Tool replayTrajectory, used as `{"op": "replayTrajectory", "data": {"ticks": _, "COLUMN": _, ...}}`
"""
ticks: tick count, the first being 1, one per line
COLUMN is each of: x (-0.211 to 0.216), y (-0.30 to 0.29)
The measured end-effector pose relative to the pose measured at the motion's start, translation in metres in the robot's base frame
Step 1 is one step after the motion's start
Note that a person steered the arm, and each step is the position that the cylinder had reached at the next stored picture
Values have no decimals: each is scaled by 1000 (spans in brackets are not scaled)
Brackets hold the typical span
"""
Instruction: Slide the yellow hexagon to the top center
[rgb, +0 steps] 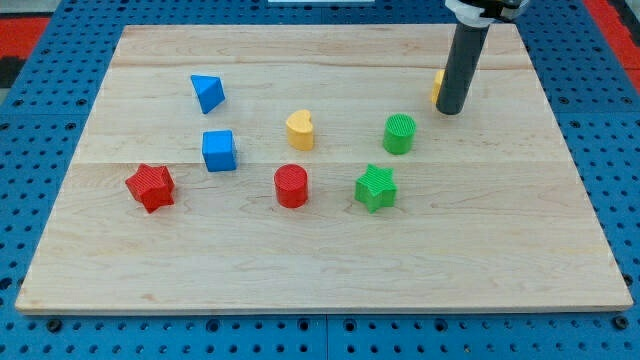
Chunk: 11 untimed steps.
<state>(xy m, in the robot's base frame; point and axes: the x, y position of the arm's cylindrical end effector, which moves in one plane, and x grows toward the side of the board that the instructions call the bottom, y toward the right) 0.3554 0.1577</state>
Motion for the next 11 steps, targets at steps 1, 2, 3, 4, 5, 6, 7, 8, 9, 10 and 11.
{"op": "replayTrajectory", "data": {"ticks": 1, "x": 0, "y": 6}}
{"op": "replayTrajectory", "data": {"ticks": 2, "x": 18, "y": 51}}
{"op": "replayTrajectory", "data": {"ticks": 3, "x": 10, "y": 80}}
{"op": "replayTrajectory", "data": {"ticks": 4, "x": -5, "y": 49}}
{"op": "replayTrajectory", "data": {"ticks": 5, "x": -25, "y": 16}}
{"op": "replayTrajectory", "data": {"ticks": 6, "x": -84, "y": 15}}
{"op": "replayTrajectory", "data": {"ticks": 7, "x": -114, "y": 15}}
{"op": "replayTrajectory", "data": {"ticks": 8, "x": -133, "y": 41}}
{"op": "replayTrajectory", "data": {"ticks": 9, "x": -101, "y": 69}}
{"op": "replayTrajectory", "data": {"ticks": 10, "x": -61, "y": 58}}
{"op": "replayTrajectory", "data": {"ticks": 11, "x": -66, "y": 24}}
